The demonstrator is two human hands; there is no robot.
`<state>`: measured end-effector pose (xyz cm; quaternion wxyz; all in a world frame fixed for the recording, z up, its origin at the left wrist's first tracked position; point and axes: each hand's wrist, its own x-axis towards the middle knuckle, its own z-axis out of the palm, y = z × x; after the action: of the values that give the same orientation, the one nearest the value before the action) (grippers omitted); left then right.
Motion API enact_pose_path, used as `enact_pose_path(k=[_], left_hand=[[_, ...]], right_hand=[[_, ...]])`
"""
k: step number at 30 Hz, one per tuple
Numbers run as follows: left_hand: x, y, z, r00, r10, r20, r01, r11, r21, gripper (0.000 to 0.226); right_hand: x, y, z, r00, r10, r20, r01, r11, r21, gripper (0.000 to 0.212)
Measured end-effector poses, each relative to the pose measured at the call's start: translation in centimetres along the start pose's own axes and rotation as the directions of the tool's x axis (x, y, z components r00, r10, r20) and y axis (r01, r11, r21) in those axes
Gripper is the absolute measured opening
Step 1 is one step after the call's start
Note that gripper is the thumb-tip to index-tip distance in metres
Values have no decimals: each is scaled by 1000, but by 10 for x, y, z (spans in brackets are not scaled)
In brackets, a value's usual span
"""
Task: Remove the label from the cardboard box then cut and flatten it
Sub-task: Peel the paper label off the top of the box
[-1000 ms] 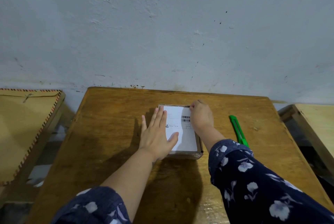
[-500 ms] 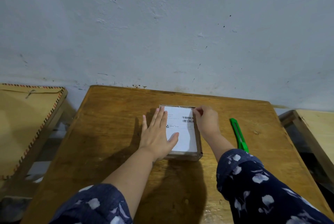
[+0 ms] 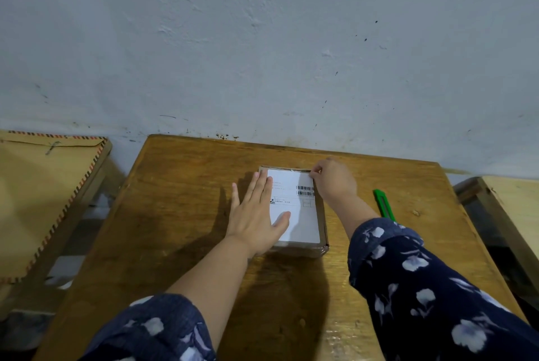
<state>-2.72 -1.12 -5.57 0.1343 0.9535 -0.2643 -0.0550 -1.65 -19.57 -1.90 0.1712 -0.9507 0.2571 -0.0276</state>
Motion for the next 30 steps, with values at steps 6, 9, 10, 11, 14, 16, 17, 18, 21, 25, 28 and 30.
enact_pose_path(k=[6, 9, 10, 11, 14, 16, 17, 18, 21, 25, 28, 30], left_hand=[[0, -2, 1, 1000, 10, -4, -10, 1000, 16, 82], [-1, -1, -2, 1000, 9, 4, -9, 1000, 25, 82], [-1, -1, -3, 1000, 8, 7, -8, 999, 31, 82], [-1, -1, -3, 1000, 6, 11, -6, 999, 40, 82], [-1, 1, -4, 1000, -2, 21, 1, 998, 58, 82], [0, 3, -4, 1000, -3, 30, 1, 998, 67, 83], [0, 4, -4, 999, -1, 35, -2, 998, 69, 83], [0, 5, -4, 999, 1, 37, -4, 997, 71, 83], [0, 6, -4, 999, 0, 36, -2, 997, 71, 83], [-1, 5, -3, 999, -5, 36, 3, 999, 48, 83], [-1, 5, -4, 999, -1, 35, 0, 999, 48, 83], [-1, 4, -3, 999, -1, 32, -1, 999, 53, 83]], right_hand=[[-3, -4, 7, 983, -180, 30, 175, 877, -448, 30], [-5, -4, 11, 984, -178, 9, 163, 879, -448, 29], [-6, -3, 12, 985, -175, 5, 160, 893, -421, 27], [-7, -2, 13, 984, -177, -3, 162, 906, -391, 26], [-15, 2, 15, 982, -181, -45, 159, 939, -305, 23], [-18, 6, 14, 982, -183, -52, 163, 949, -272, 24], [-19, 8, 13, 983, -178, -43, 161, 953, -255, 24], [-20, 9, 12, 985, -170, -30, 159, 959, -235, 25], [-23, 12, 11, 985, -170, -38, 162, 972, -168, 24], [-29, 14, 10, 972, -157, -174, 157, 988, -14, 14], [-26, 15, 12, 978, -99, -181, 126, 982, 139, 29], [-23, 13, 12, 979, -109, -170, 134, 981, 141, 32]])
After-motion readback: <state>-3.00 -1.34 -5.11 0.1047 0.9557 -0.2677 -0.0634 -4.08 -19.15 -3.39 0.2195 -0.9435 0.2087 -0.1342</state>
